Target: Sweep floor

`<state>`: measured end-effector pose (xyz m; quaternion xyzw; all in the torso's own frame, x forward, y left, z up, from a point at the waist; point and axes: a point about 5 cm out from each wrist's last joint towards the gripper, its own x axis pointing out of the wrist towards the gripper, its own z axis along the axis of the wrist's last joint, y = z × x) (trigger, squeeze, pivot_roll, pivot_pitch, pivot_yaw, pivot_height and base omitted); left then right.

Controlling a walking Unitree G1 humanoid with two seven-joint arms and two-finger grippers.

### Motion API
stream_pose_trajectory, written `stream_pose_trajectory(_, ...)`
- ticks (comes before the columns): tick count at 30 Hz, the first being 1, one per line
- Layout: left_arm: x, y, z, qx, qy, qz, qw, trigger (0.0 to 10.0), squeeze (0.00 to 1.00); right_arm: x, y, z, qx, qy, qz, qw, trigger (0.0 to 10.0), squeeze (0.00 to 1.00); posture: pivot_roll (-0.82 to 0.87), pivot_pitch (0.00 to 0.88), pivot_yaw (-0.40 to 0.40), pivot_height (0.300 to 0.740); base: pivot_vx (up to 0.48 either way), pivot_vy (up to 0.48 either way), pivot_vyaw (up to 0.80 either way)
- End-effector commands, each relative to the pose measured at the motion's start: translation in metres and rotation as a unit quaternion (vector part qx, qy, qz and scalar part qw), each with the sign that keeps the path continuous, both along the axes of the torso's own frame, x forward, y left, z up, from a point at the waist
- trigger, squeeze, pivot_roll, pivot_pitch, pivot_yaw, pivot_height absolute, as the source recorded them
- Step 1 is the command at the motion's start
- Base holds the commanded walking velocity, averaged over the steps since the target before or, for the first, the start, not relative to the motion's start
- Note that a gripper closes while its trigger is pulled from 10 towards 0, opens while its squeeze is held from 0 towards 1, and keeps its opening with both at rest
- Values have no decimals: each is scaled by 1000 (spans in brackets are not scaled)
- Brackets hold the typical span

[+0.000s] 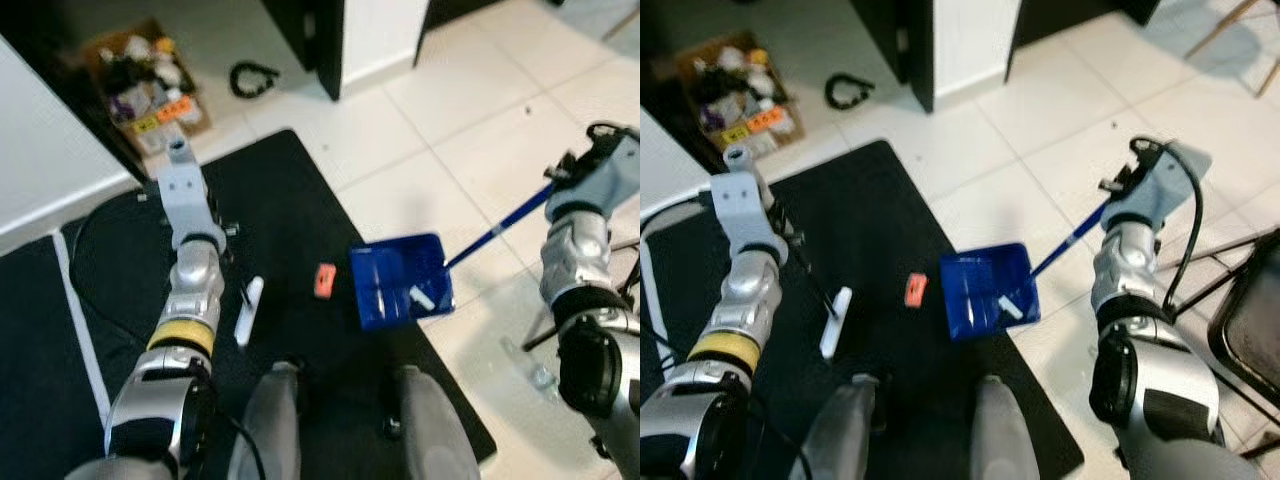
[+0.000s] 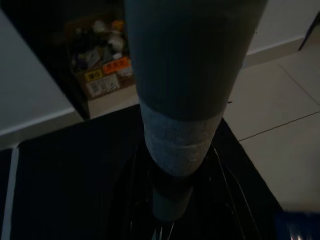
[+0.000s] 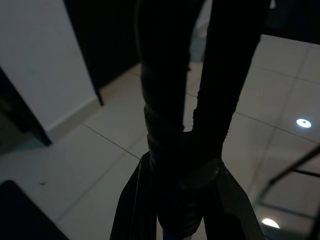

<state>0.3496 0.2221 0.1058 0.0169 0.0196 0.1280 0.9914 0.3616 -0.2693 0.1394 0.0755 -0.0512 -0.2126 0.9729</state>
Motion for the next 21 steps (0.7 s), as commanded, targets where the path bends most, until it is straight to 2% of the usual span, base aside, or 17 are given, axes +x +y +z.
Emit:
stream_pose_trajectory(1,-1,14,6,-4,-18,14,1000,10000,0,5,4,6,11,-5,-2,1000,10000,0,7,342,11,740,0,0,0)
stream_pose_trajectory(11,5,16,19,-17,-41,3,999,10000,0,13,12,18,10,-10,-6,1000,10000,0,32,433,12,740,0,0,0)
stream_pose_trajectory(15,6,16,23,-19,-53,-3,998,10000,0,16,13,23,7,-15,-8,1000,10000,0,33,442,15,740,0,0,0)
stream_pose_trajectory(21,11,13,38,-25,-97,-10,995,10000,0,20,15,33,-3,-21,-11,1000,10000,0,36,468,19,740,0,0,0)
